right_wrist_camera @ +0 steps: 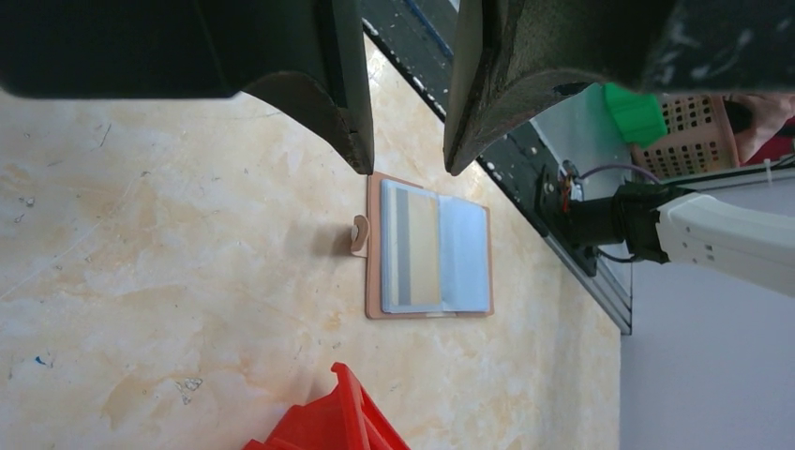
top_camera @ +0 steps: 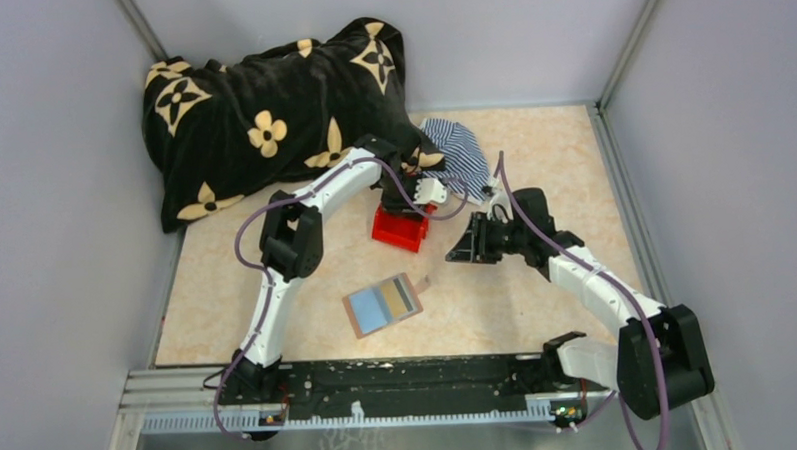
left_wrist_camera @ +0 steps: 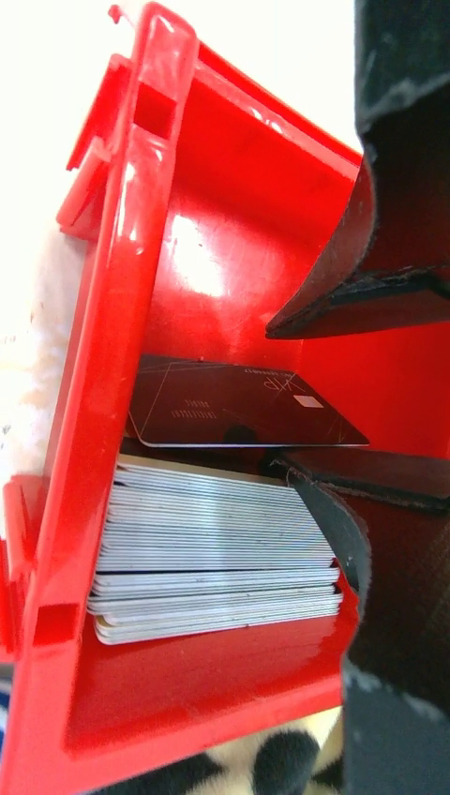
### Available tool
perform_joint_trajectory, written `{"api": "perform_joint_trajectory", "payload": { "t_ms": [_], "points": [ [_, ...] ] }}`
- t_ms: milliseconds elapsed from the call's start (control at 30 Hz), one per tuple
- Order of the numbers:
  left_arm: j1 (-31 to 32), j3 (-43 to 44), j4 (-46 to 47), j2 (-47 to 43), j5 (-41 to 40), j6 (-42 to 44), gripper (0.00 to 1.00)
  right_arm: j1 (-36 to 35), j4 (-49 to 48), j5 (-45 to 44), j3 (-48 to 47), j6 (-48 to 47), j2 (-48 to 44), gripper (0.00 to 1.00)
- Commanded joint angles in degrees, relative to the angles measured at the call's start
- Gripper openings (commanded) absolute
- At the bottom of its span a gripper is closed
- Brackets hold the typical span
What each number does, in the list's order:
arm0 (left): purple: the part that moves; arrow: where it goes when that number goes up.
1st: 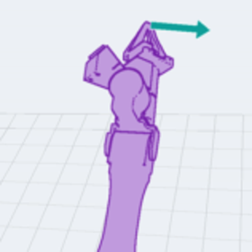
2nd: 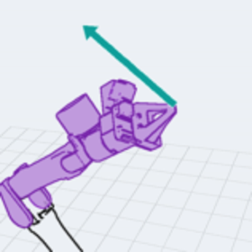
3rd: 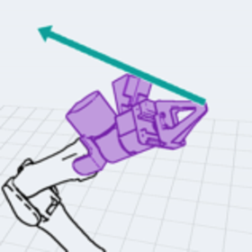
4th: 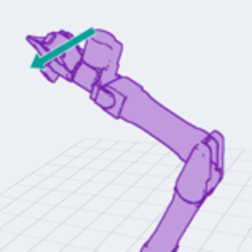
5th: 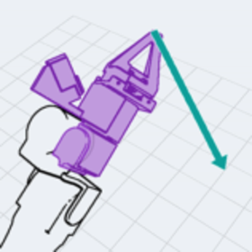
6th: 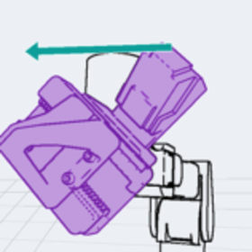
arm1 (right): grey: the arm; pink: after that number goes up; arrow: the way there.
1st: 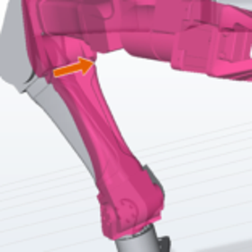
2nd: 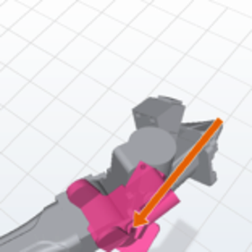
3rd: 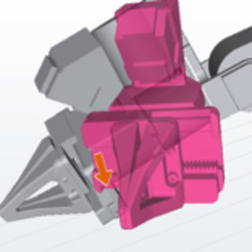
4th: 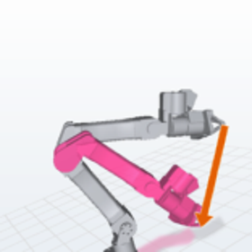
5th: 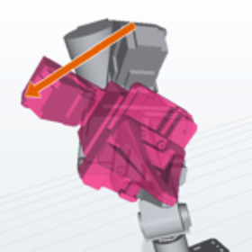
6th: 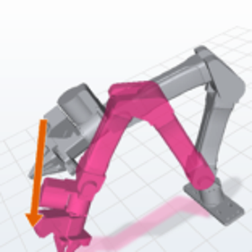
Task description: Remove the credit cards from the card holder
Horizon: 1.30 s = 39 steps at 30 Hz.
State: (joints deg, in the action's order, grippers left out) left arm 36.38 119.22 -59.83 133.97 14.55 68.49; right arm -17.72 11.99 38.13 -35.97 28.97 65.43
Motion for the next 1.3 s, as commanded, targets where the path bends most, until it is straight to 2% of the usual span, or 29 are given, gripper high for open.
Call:
{"api": "perform_joint_trajectory", "payload": {
  "t_ms": [0, 500, 633, 733, 800, 900, 1033, 1067, 1200, 1267],
  "points": [
    [0.09, 0.77, 5.92, -2.85, -0.49, -0.30, 0.51, 0.58, -3.06, 1.90, 0.36, -0.64, 0.41, 0.34],
    [0.45, 0.88, 10.13, -6.40, -0.97, -0.71, 0.51, 0.58, -4.87, 2.77, 1.24, -0.20, 1.40, 0.33],
    [0.53, 0.46, 14.49, -9.04, 0.54, -2.97, 0.51, 0.58, -4.98, 2.40, 1.34, -0.18, 1.39, 0.32],
    [0.38, -3.98, 25.88, -13.40, 1.18, -7.16, 0.51, 0.58, -5.31, 1.46, 1.42, -0.18, 1.45, 0.32],
    [-0.11, -10.09, 37.14, -18.45, 1.42, -12.62, 0.52, 0.60, -5.26, 0.45, 1.11, -0.32, 1.83, 0.32],
    [-1.81, -15.27, 48.62, -24.21, 2.46, -24.71, 0.52, 0.61, -5.09, -0.92, -0.35, -0.29, 2.50, 0.32],
    [-4.57, -21.33, 58.81, -31.79, 1.10, -43.97, 0.62, -0.33, -4.77, -3.68, -2.55, -0.84, 2.47, 0.32],
    [-4.92, -24.33, 61.12, -34.37, 0.09, -47.43, 0.67, -1.15, -3.59, -5.13, -3.51, -1.71, 2.82, 0.33],
    [-5.05, -45.66, 77.40, -46.76, -5.62, -60.58, 0.69, -7.37, 0.37, -12.12, -6.63, -4.68, 4.28, 0.34],
    [-5.01, -53.44, 80.16, -51.56, -8.80, -66.24, 0.69, -11.52, 1.45, -16.20, -7.86, -5.40, 4.93, 0.36]
  ]
}}
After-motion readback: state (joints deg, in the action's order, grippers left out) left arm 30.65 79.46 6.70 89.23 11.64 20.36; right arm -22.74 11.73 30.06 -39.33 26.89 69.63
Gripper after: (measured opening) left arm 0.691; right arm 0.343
